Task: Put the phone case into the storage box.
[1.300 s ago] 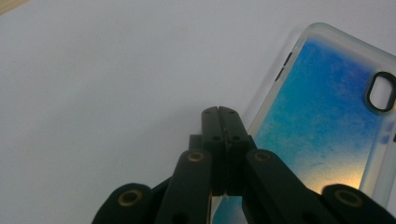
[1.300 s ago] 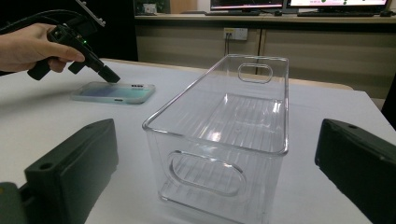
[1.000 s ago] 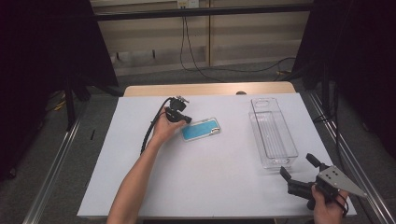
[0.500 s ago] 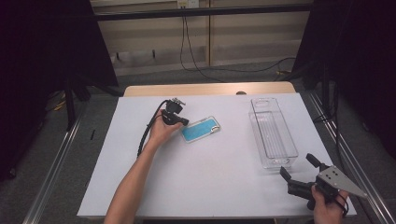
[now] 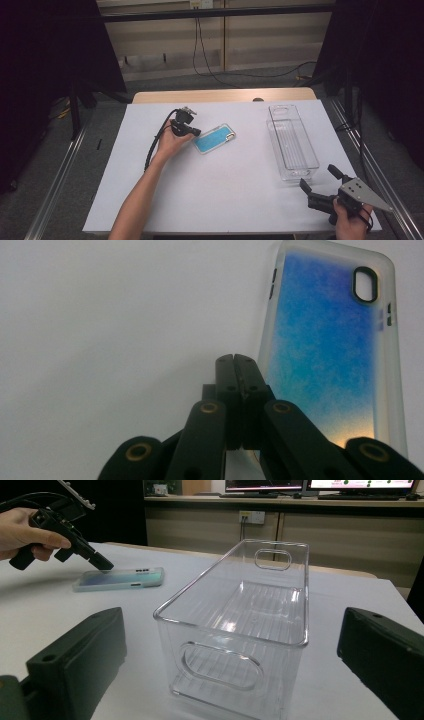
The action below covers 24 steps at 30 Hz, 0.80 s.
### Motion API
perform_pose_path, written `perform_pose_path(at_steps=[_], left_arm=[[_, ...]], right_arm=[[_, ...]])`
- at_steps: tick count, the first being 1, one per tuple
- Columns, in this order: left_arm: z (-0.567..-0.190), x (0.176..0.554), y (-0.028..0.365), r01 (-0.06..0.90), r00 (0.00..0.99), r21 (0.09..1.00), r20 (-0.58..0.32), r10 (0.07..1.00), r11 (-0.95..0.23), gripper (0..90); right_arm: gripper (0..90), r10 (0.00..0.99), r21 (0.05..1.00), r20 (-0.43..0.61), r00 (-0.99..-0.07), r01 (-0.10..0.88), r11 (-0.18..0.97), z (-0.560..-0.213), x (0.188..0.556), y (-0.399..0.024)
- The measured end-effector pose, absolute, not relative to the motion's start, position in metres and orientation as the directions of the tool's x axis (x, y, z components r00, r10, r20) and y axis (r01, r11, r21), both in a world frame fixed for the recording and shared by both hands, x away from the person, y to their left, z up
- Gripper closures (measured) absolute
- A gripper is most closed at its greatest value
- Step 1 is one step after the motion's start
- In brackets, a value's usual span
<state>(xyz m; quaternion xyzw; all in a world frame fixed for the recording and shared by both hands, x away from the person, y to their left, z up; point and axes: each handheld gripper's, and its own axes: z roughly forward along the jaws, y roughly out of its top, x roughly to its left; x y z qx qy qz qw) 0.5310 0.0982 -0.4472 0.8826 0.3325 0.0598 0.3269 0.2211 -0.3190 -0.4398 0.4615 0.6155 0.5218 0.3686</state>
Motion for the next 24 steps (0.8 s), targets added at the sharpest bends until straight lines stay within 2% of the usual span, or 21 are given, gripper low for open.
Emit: perform_pose_path(at_steps=[24], left_arm=[[-0.4465,0.5217,0.1004,0.546,0.774,0.614,-0.108,0.625,-0.571,90.0]], right_arm=[[0.0,0.951,0.982,0.007,-0.308,0.182,0.051,-0.4398,0.2213,-0.3185]])
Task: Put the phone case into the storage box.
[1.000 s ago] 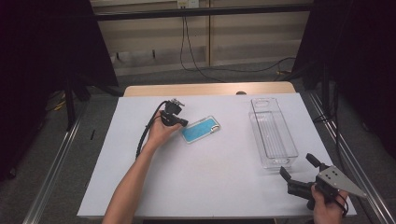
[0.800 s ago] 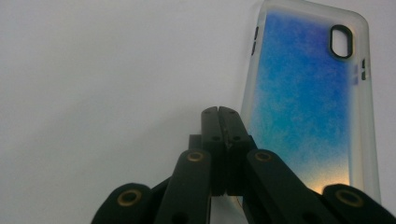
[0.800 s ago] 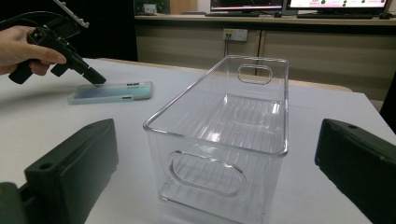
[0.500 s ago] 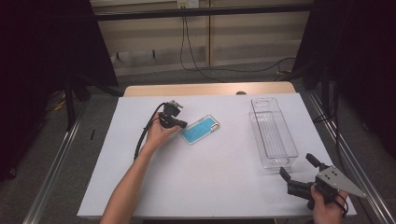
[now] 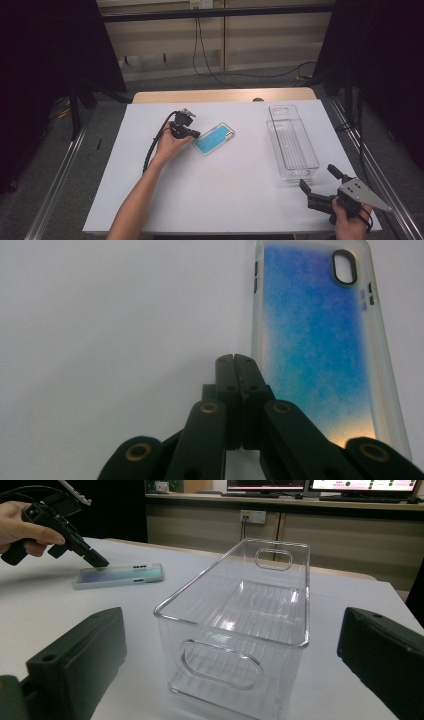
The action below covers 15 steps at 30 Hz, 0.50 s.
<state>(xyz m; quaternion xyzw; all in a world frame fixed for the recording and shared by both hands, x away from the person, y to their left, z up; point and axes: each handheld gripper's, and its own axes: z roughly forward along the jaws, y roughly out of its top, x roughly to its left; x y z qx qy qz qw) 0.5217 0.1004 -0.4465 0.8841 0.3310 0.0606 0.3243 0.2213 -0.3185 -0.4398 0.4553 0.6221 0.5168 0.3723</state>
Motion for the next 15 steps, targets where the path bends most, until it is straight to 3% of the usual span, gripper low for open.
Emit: perform_pose_path(at_steps=[8,15], left_arm=[[-0.4463,0.5181,0.1003,0.554,0.767,0.615,-0.115,0.631,-0.561,90.0],[-0.4431,0.5127,0.0964,0.535,0.778,0.592,-0.066,0.625,-0.603,89.4]], right_arm=[[0.0,0.950,0.982,0.004,-0.311,0.179,0.055,-0.4399,0.2217,-0.3188],[0.0,0.950,0.981,0.002,-0.313,0.184,0.059,-0.4399,0.2220,-0.3182]])
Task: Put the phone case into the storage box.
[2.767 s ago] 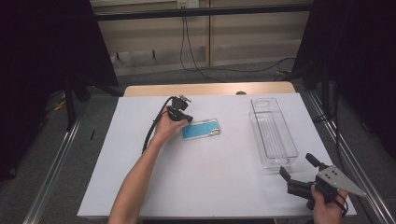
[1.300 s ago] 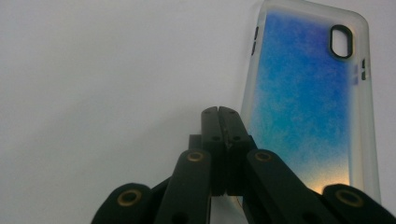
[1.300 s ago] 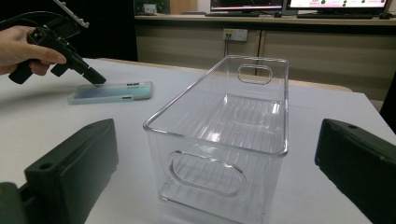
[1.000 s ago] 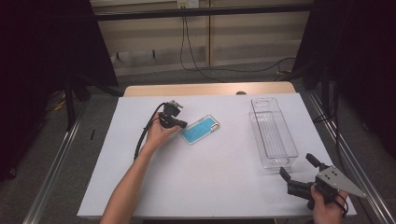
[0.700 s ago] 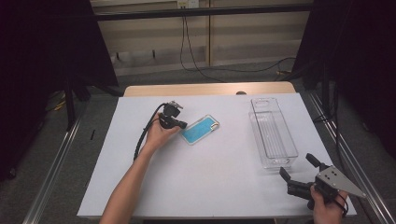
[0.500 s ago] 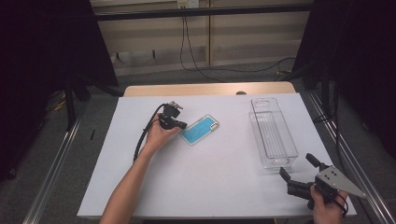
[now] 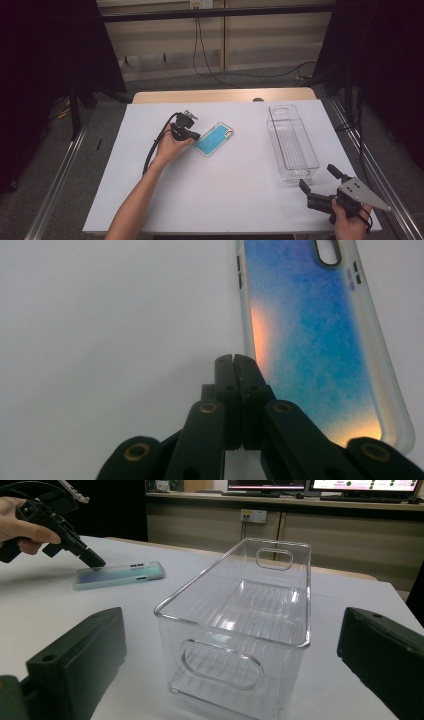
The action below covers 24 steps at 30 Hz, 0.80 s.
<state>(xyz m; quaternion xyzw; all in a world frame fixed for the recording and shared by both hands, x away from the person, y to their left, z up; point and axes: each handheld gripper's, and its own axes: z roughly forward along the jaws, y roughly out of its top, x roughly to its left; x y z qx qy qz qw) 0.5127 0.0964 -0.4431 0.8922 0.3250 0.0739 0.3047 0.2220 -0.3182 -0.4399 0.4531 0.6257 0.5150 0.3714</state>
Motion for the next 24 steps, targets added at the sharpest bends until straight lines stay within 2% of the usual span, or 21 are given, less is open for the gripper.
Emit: perform_pose_path(at_steps=[9,17,24], left_arm=[[-0.446,0.513,0.101,0.552,0.763,0.617,-0.104,0.638,-0.560,89.3],[-0.437,0.511,0.113,0.496,0.756,0.696,-0.051,0.653,-0.520,88.3],[-0.429,0.504,0.123,0.475,0.754,0.745,-0.070,0.653,-0.468,71.6]], right_arm=[[0.0,0.951,0.981,-0.013,-0.310,0.182,0.073,-0.440,0.222,-0.318],[0.0,0.951,0.981,-0.020,-0.308,0.179,0.079,-0.440,0.221,-0.319],[0.0,0.950,0.980,-0.022,-0.312,0.181,0.082,-0.440,0.221,-0.318]])
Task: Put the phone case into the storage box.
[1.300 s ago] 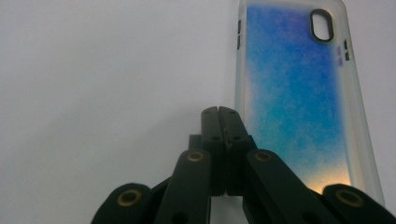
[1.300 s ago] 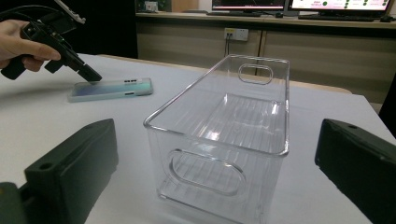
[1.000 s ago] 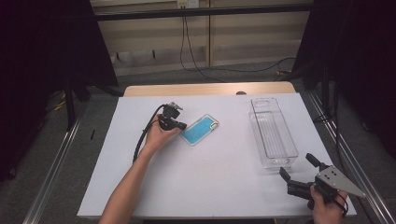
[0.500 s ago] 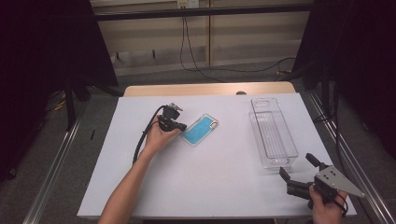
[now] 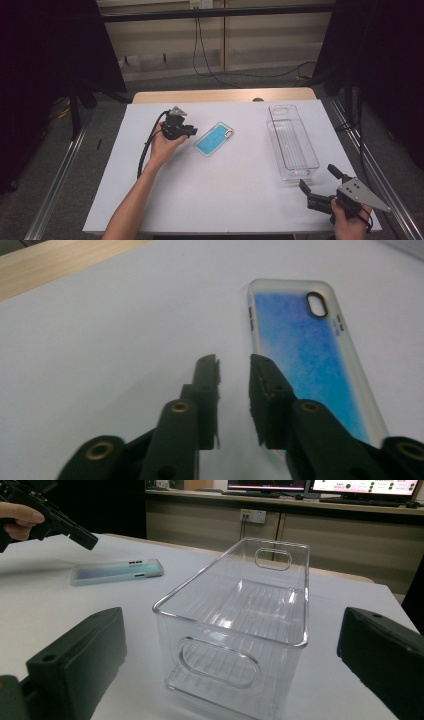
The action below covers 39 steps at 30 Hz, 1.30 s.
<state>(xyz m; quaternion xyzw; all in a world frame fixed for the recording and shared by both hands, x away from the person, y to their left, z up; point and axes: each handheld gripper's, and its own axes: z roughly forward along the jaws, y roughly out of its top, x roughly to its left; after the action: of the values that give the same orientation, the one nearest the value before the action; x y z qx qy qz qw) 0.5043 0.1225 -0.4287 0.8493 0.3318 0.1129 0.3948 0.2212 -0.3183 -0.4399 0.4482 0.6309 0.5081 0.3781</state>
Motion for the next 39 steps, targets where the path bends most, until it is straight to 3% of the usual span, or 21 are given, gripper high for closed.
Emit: perform_pose_path(at_steps=[4,8,12,14,18,26,34,39], left_arm=[[-0.426,0.502,0.125,0.464,0.753,0.757,-0.063,0.655,-0.460,62.3],[-0.425,0.498,0.124,0.449,0.749,0.772,-0.051,0.660,-0.450,38.9],[-0.422,0.495,0.122,0.459,0.732,0.767,-0.041,0.680,-0.449,22.0],[-0.420,0.493,0.122,0.452,0.738,0.768,-0.037,0.674,-0.454,21.2],[-0.417,0.490,0.120,0.453,0.741,0.769,-0.044,0.670,-0.451,9.2],[-0.412,0.483,0.115,0.432,0.778,0.751,-0.030,0.628,-0.499,4.7],[-0.411,0.480,0.107,0.466,0.800,0.739,-0.117,0.588,-0.487,5.5],[-0.416,0.480,0.100,0.484,0.795,0.698,-0.100,0.598,-0.527,5.0]], right_arm=[[0.0,0.950,0.980,-0.022,-0.311,0.182,0.083,-0.440,0.221,-0.319],[0.0,0.950,0.980,-0.022,-0.313,0.182,0.083,-0.440,0.221,-0.319],[0.0,0.950,0.980,-0.023,-0.312,0.183,0.084,-0.440,0.221,-0.319],[0.0,0.949,0.979,-0.027,-0.315,0.181,0.088,-0.440,0.221,-0.319],[0.0,0.949,0.979,-0.028,-0.315,0.182,0.089,-0.440,0.221,-0.319],[0.0,0.948,0.979,-0.029,-0.316,0.182,0.091,-0.440,0.221,-0.318],[0.0,0.948,0.979,-0.029,-0.318,0.182,0.091,-0.440,0.222,-0.318],[0.0,0.947,0.979,-0.030,-0.319,0.182,0.092,-0.440,0.222,-0.318]])
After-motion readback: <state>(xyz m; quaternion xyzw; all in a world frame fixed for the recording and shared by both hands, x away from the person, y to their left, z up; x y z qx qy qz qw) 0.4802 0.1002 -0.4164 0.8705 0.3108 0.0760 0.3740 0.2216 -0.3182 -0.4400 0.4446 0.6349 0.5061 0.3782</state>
